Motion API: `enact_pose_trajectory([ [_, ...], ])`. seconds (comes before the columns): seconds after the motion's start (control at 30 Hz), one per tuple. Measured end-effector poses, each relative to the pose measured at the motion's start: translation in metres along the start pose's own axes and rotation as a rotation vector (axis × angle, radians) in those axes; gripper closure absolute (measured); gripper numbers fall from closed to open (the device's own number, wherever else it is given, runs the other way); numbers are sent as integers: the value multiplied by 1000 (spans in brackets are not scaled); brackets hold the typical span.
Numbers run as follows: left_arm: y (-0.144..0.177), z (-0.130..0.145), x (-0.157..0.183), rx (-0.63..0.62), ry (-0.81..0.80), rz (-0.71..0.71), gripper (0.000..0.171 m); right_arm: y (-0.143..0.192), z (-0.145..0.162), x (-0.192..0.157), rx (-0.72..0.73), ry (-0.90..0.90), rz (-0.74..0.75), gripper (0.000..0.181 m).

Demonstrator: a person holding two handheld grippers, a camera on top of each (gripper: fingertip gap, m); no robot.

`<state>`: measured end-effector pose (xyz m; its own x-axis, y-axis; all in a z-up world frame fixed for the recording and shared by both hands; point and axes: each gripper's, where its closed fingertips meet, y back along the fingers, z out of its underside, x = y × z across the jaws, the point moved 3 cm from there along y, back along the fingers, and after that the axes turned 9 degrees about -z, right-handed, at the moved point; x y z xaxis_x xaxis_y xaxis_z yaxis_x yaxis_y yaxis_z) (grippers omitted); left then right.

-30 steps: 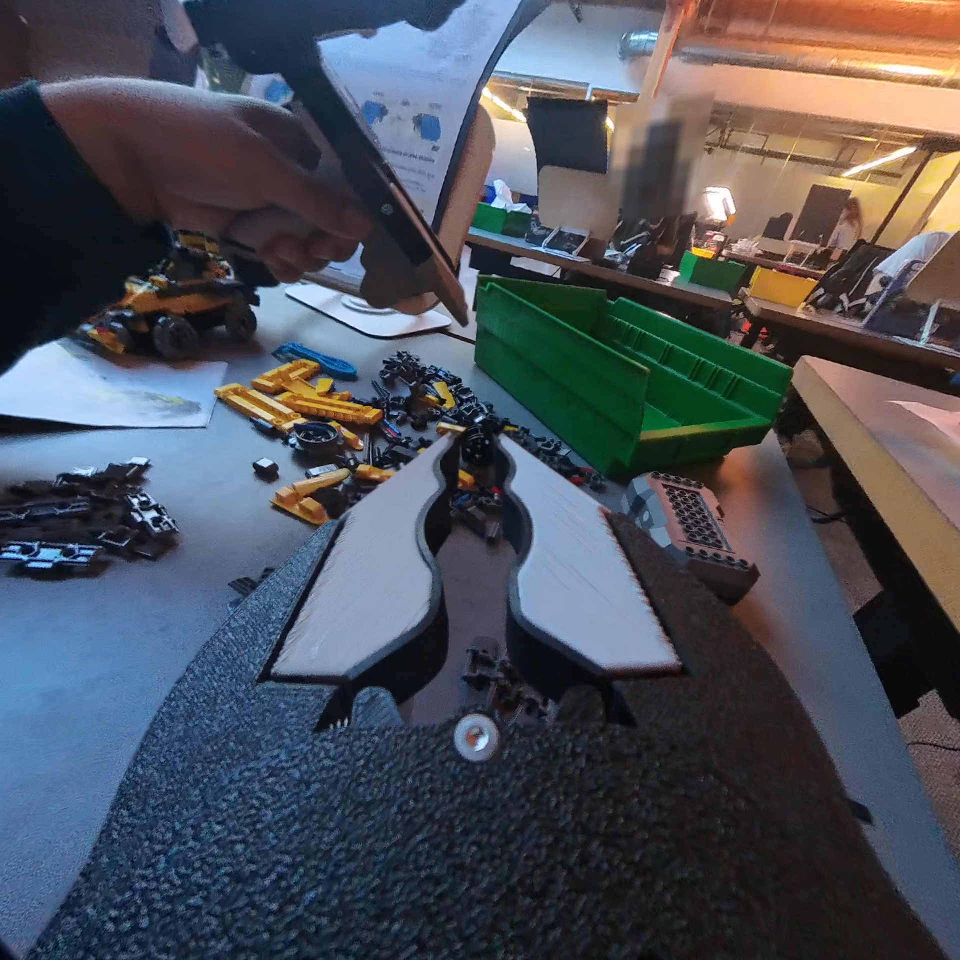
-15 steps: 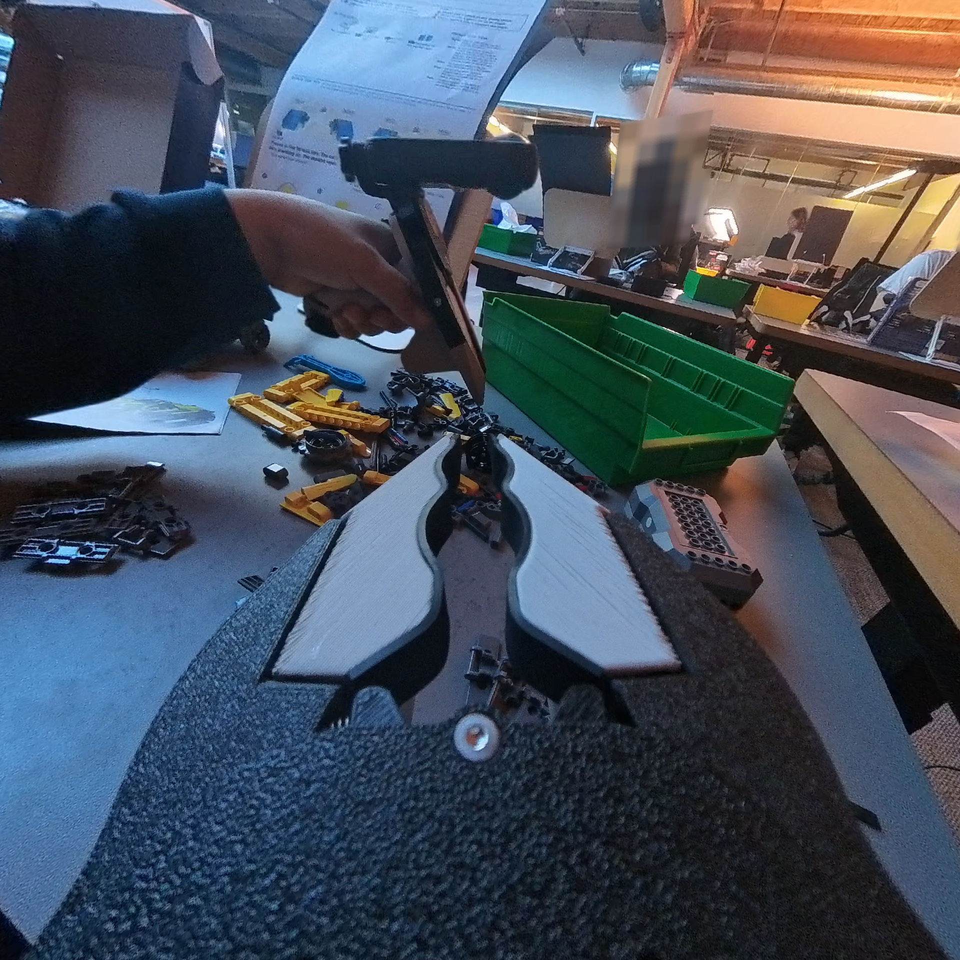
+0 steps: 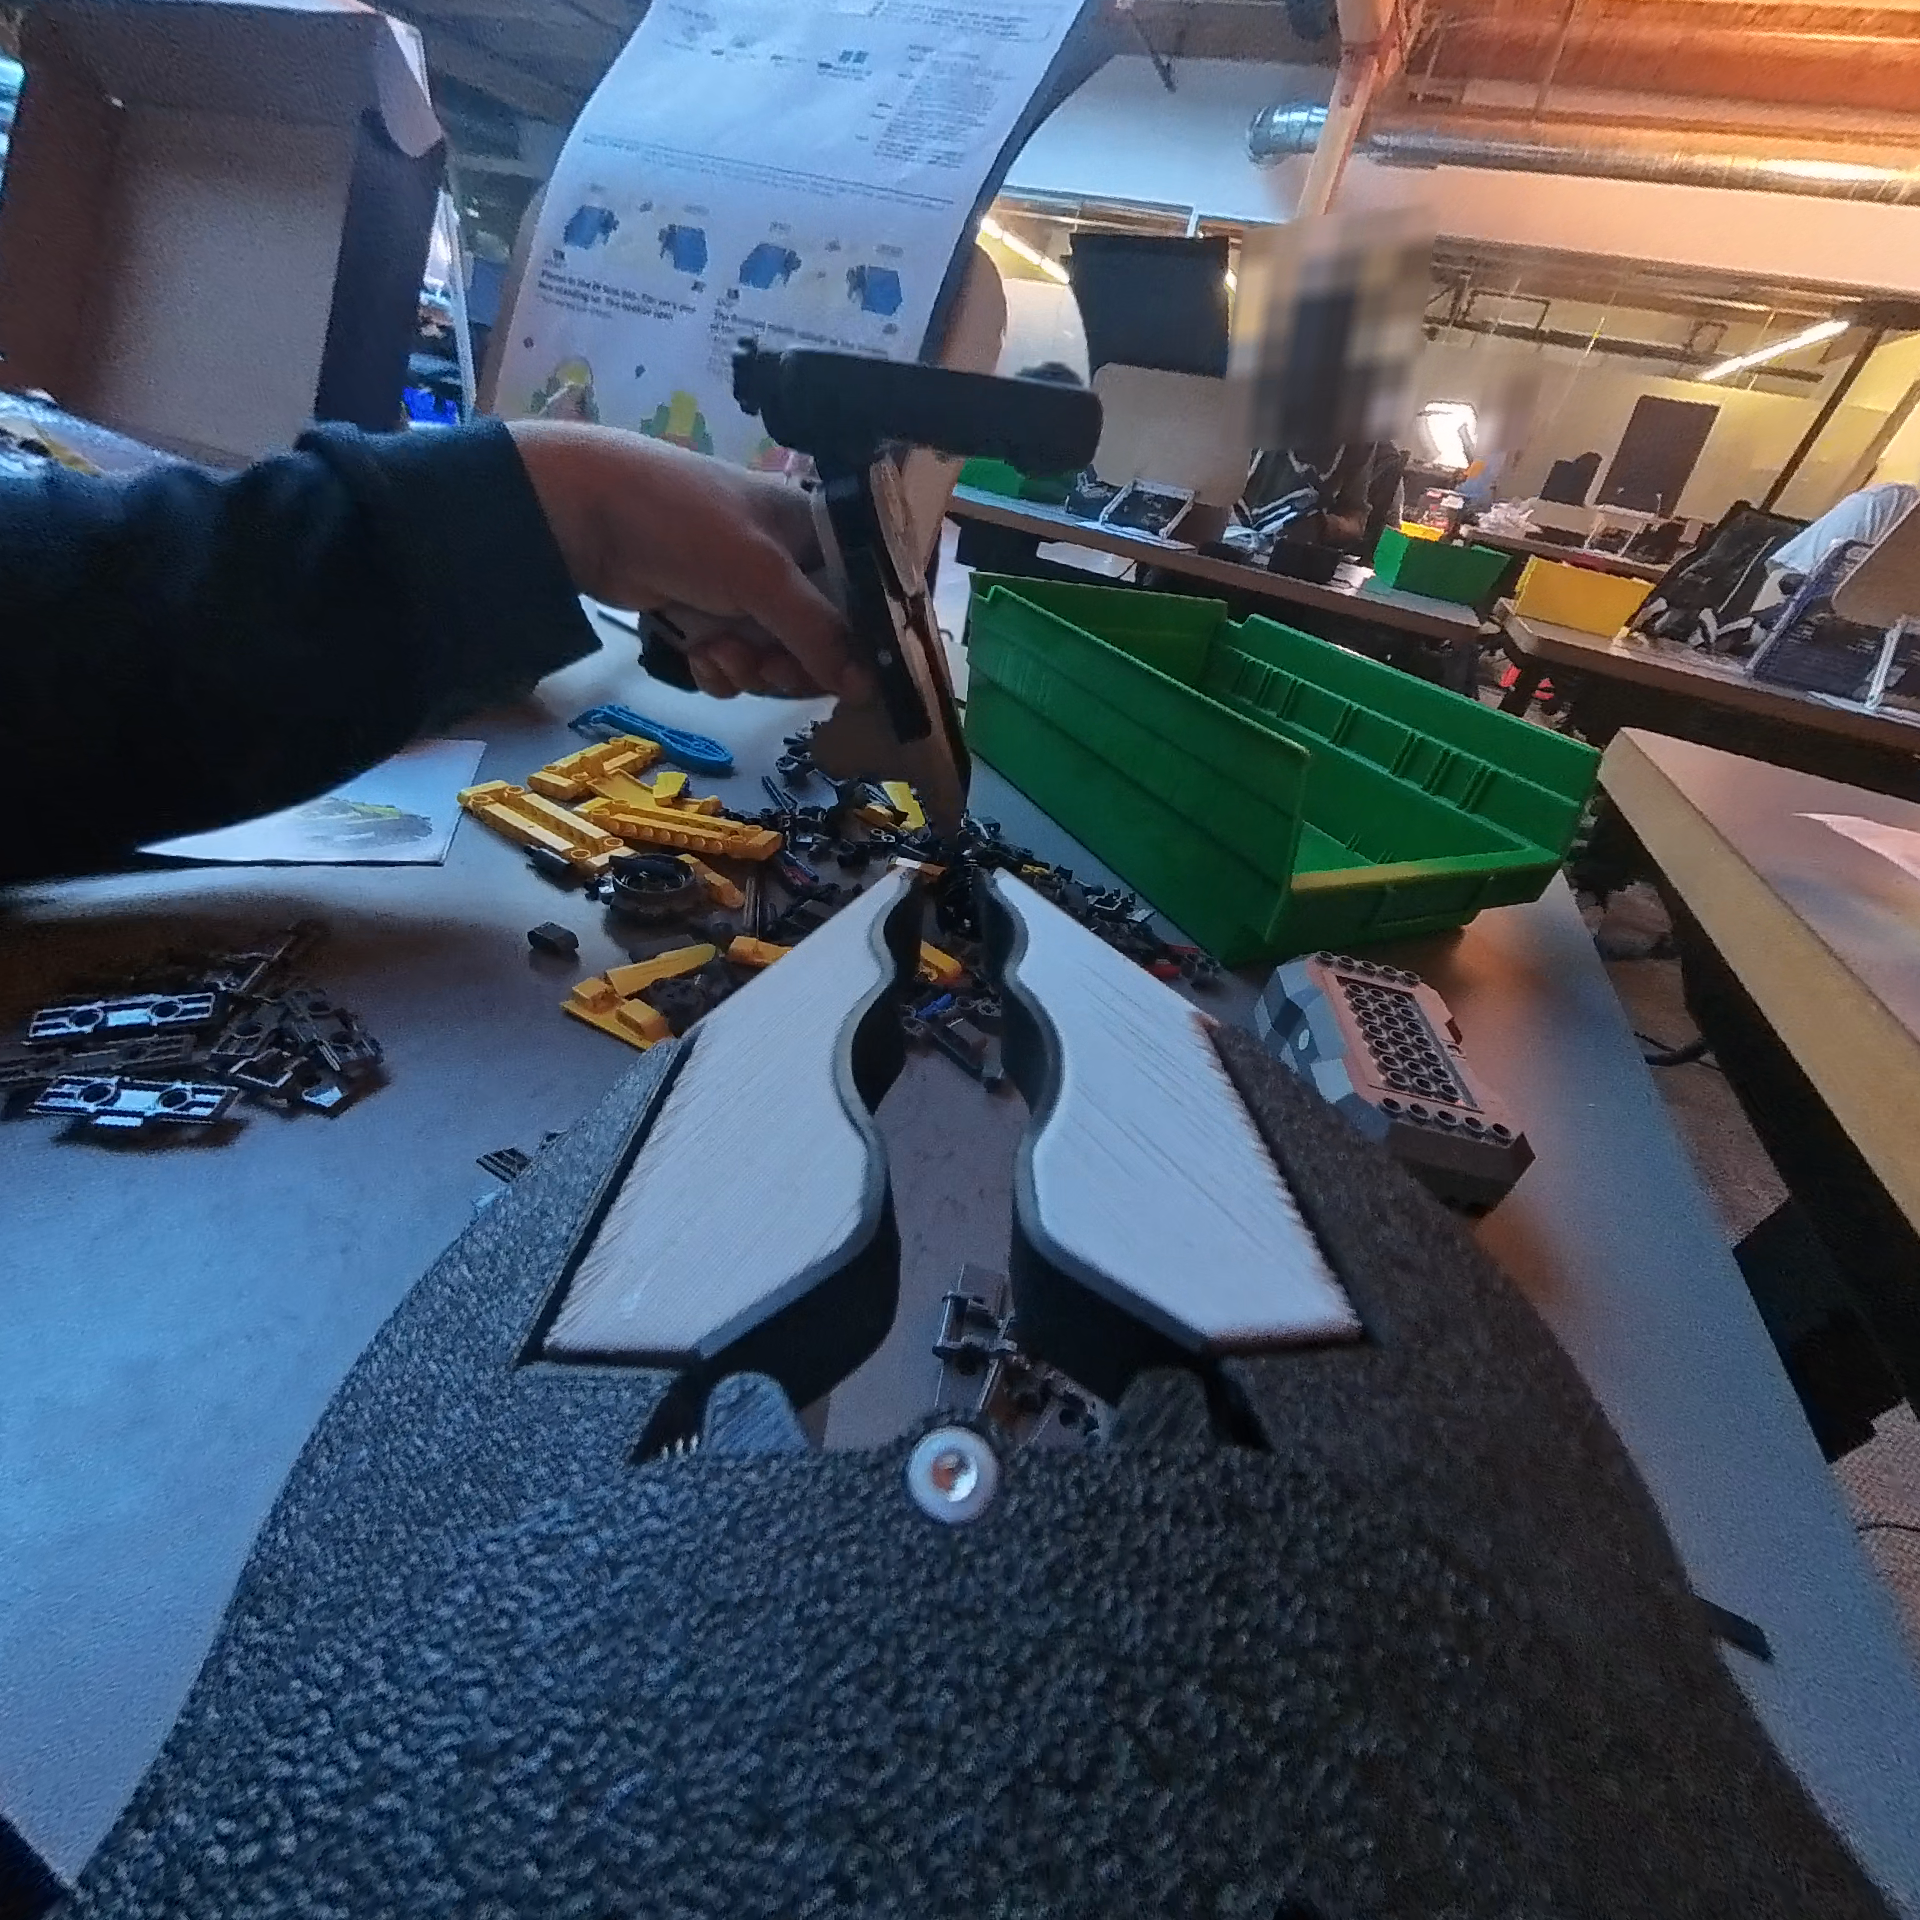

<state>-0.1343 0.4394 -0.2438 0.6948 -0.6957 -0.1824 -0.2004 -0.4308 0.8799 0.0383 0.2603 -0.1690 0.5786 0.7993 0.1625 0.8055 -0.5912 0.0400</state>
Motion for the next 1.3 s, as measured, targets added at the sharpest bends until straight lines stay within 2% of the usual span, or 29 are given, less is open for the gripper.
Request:
enact_pose_trajectory([
  [0.27,-4,-1,-1,-9,-3,-30,153,1,-1,0,7,-4,-1,171],
  [0.37,9,-3,-2,10,-12,-39,153,1,-1,0,7,-5,0,171],
  [0.47,36,-16,5,98,-35,-35,152,-1,1,0,-6,-44,-31,172],
  [0.6,92,-55,43,376,-244,-72,153,-2,-1,7,-46,-218,-95,170],
  [0.7,132,-72,100,625,-561,-118,153,8,-27,16,-6,-336,-135,166],
  [0.8,160,-81,150,786,-731,-146,153,21,-53,19,31,-420,-182,166],
  [0.9,172,-78,184,838,-841,-135,153,31,-67,21,48,-473,-199,161],
  [0.97,175,-76,194,855,-883,-158,153,35,-72,21,73,-508,-211,161],
  [1.13,185,-73,210,900,-912,-140,153,34,-69,17,68,-570,-267,165],
  [1.2,184,-72,211,886,-925,-148,153,33,-68,16,69,-574,-280,175],
  [1.3,184,-71,212,886,-913,-123,153,33,-65,18,36,-546,-265,179],
])
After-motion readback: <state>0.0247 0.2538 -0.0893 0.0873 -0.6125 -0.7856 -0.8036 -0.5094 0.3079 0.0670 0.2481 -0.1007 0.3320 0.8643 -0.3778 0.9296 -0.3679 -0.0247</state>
